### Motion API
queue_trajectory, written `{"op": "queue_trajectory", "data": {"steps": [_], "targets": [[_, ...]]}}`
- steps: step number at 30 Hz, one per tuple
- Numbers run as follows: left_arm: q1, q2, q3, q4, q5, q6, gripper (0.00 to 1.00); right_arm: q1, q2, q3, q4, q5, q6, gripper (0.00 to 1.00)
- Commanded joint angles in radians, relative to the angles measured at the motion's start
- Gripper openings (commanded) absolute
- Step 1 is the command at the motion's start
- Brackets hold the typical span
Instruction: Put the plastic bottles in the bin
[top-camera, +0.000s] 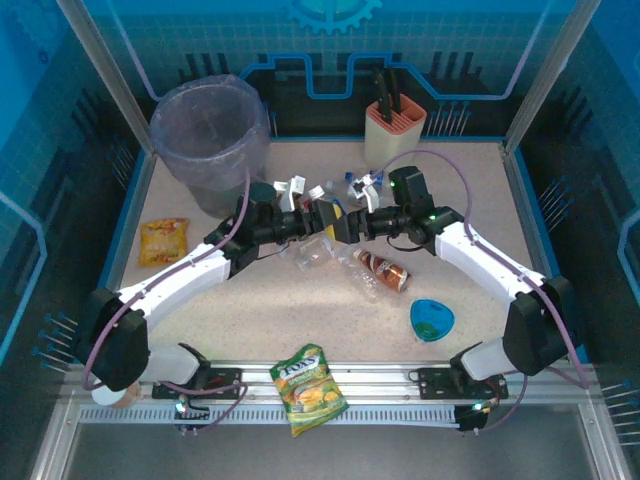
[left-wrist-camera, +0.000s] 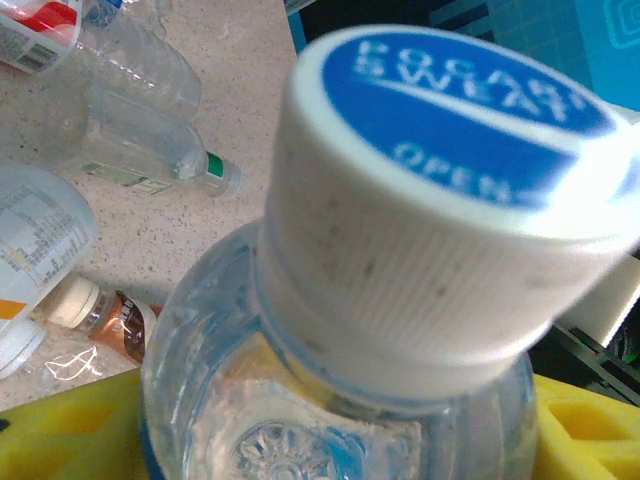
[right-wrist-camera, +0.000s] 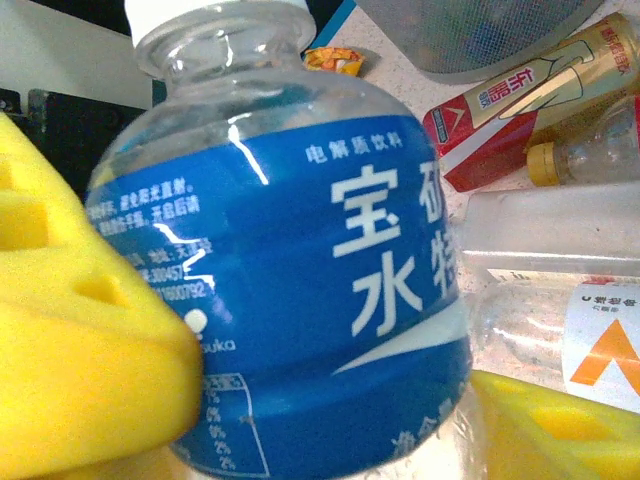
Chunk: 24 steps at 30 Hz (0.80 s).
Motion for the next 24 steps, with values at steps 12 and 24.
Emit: {"op": "queue_trajectory", "data": {"steps": [12, 24], "targets": [[0.107, 0.001, 0.267, -0.280, 0.007, 0.230, 0.62, -0.153, -0.181, 0.144, -0.385, 0.092, -0.119, 1.00], [0.467, 0.129, 0.848, -0.685, -0.128, 0.523, 0.55, -0.196, -0.252, 0.060, -0.700, 0.390, -0.164, 1.00]]}}
